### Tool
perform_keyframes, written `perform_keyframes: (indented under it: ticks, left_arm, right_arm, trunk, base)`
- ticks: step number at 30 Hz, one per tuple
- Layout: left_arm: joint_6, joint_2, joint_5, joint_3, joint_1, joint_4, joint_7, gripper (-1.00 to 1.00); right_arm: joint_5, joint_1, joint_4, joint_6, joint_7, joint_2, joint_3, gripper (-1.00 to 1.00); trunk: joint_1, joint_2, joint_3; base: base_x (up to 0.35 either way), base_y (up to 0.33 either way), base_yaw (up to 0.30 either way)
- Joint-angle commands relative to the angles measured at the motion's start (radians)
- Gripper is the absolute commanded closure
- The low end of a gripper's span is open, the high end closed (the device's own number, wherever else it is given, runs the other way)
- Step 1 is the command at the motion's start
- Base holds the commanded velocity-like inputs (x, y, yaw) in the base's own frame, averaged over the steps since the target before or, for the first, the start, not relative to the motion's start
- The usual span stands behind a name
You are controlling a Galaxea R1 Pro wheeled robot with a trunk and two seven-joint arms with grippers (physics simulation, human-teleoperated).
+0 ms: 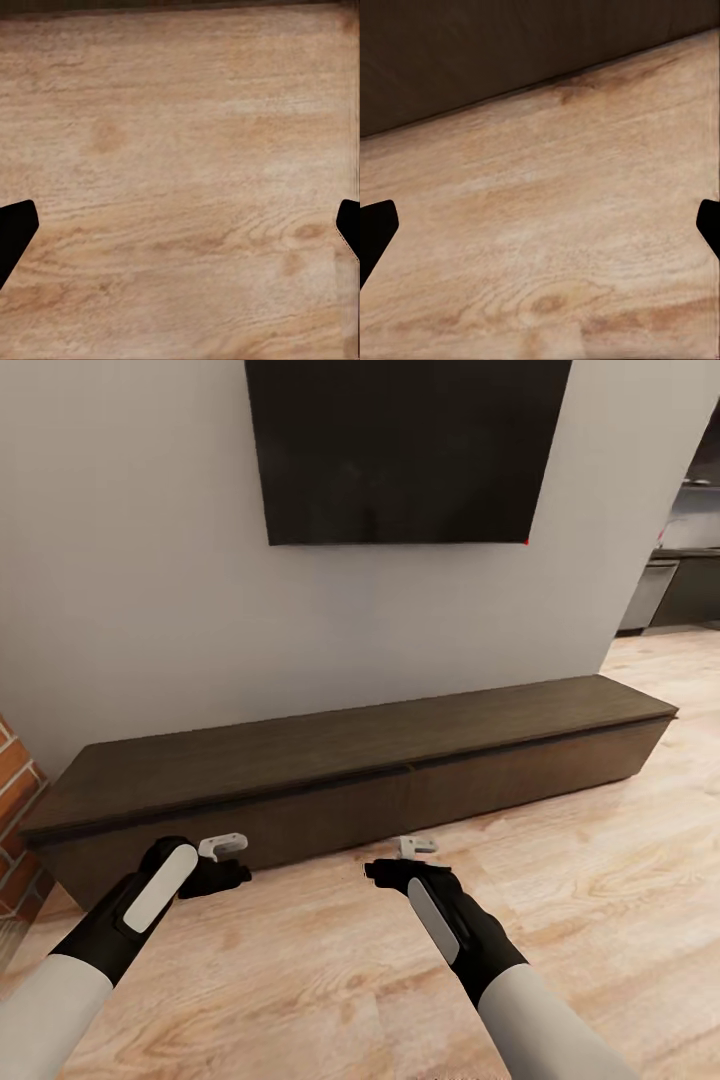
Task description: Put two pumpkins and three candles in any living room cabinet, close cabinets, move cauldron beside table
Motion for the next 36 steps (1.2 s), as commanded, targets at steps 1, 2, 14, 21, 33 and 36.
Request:
perform_keyframes:
  ticks: [1, 2, 14, 21, 33, 36]
  left_arm:
    - [0.0, 0.001, 0.01, -0.003, -0.001, -0.002, 0.011, -1.0]
    - [-0.001, 0.001, 0.01, -0.003, -0.001, -0.001, 0.011, -1.0]
    - [-0.002, 0.001, 0.008, -0.003, 0.0, -0.002, 0.011, -1.0]
    - [-0.003, 0.001, 0.008, -0.003, 0.0, -0.003, 0.01, -1.0]
    - [-0.005, -0.001, 0.007, -0.006, -0.001, -0.005, 0.009, -1.0]
    - [-0.005, -0.002, 0.007, -0.006, -0.001, -0.005, 0.008, -1.0]
  right_arm:
    - [-0.01, -0.001, -0.001, 0.002, -0.009, 0.0, 0.003, -1.0]
    - [-0.011, -0.001, -0.001, 0.002, -0.009, -0.001, 0.002, -1.0]
    - [-0.012, 0.0, -0.002, 0.002, -0.008, -0.001, 0.002, -1.0]
    - [-0.012, 0.0, -0.002, 0.002, -0.008, -0.001, 0.001, -1.0]
    - [-0.012, 0.0, -0.002, 0.001, -0.007, -0.001, 0.001, -1.0]
    - [-0.012, 0.0, -0.002, 0.001, -0.007, -0.001, 0.001, -1.0]
  trunk:
    - [0.0, 0.0, -0.001]
    - [0.0, 0.0, -0.001]
    - [0.0, 0.0, 0.0]
    - [0.0, 0.0, 0.0]
    - [0.0, 0.0, 0.0]
    - [0.0, 0.0, 0.0]
  base:
    - [-0.001, 0.0, -0.271]
    - [-0.001, 0.0, -0.265]
    - [0.0, 0.0, -0.266]
    - [0.0, 0.0, -0.27]
    - [0.0, 0.0, -0.271]
    - [0.0, 0.0, -0.272]
